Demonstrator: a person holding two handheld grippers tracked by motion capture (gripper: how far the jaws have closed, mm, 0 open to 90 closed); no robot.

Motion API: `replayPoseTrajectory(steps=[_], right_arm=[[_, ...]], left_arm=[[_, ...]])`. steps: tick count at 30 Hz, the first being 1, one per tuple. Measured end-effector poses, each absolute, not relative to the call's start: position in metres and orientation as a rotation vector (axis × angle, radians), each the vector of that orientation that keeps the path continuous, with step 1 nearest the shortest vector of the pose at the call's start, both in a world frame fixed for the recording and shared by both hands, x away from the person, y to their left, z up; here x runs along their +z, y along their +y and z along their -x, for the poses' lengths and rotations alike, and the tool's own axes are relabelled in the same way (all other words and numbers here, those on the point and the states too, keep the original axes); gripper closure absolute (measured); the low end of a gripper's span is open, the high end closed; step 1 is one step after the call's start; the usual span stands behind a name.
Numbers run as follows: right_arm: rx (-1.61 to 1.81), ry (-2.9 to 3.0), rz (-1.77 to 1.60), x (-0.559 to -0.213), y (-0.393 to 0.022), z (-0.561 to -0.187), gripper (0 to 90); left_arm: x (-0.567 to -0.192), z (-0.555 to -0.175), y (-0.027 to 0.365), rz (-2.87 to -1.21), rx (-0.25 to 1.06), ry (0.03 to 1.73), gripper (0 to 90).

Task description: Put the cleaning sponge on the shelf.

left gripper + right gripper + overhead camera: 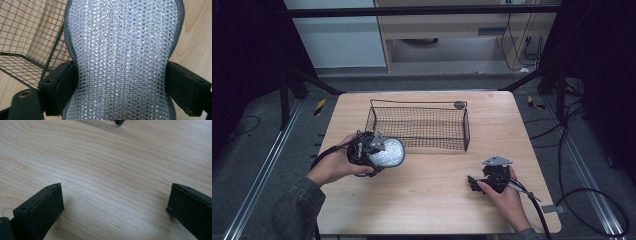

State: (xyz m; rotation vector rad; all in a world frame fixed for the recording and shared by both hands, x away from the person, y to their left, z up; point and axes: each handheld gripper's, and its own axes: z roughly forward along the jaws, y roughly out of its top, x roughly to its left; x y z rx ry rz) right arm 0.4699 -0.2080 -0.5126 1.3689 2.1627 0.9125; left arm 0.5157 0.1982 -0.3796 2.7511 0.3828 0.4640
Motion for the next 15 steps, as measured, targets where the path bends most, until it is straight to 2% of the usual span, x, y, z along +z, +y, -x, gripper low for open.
replayPoseTrajectory(steps=[15], right_arm=[[0.913, 2.159, -1.371, -0.513, -0.208, -0.47, 0.6]], left_arm=[[-0.353, -0.528, 0.197, -2.718, 0.585, 0.378, 13.7]])
